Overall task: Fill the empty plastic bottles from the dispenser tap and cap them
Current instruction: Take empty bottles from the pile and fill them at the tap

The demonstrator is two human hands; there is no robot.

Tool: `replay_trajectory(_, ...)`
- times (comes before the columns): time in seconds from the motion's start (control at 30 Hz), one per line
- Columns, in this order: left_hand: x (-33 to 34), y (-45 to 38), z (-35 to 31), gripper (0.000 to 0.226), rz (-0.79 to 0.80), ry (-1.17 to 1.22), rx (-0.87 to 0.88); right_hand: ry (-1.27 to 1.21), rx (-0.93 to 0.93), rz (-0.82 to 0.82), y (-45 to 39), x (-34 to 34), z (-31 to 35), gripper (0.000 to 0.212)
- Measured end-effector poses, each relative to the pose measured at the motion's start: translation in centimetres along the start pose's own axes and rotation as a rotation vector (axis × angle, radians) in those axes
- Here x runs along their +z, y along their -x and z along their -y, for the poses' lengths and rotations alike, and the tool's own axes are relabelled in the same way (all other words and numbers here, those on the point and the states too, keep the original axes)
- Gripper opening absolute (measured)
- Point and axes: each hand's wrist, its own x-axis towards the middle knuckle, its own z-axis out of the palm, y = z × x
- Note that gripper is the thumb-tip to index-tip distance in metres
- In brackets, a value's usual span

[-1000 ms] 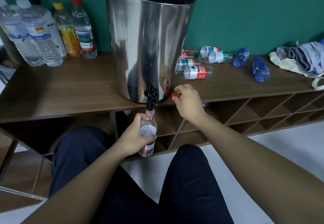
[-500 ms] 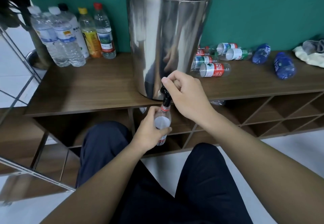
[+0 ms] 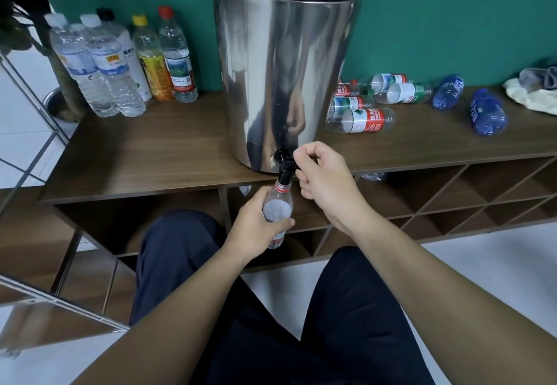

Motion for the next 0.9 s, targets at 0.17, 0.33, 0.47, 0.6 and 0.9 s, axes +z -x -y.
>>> replay_trajectory(0.17,0.0,0.3,-0.1,0.057,-0.039,-0.012,-0.016,-0.018,0.015,-0.053,-0.2,1.5,-0.3,0.025)
replay_trajectory(0.33,-0.4,0.3,0.1,0.065,-0.052,-0.03,-0.016,-0.066,-0.003,-0.072,0.0,1.9,-0.5,0.023)
replay_trajectory(0.47,-0.4,0.4,0.1,0.067,-0.04,-0.023,-0.025,-0.083,-0.012,-0.066,0.1,1.9,-0.6,0.021)
replay_trajectory(0.6,-0.5,0.5,0.0,0.066,-0.037,-0.02,-0.024,-0.092,-0.018,-0.061,0.0,1.9,-0.7,0.021)
replay_trajectory(0.9,-0.6,0.6,-0.2,0.062,-0.035,-0.027,-0.023,-0.107,-0.02,-0.059,0.1,2.0,-0.7,0.021)
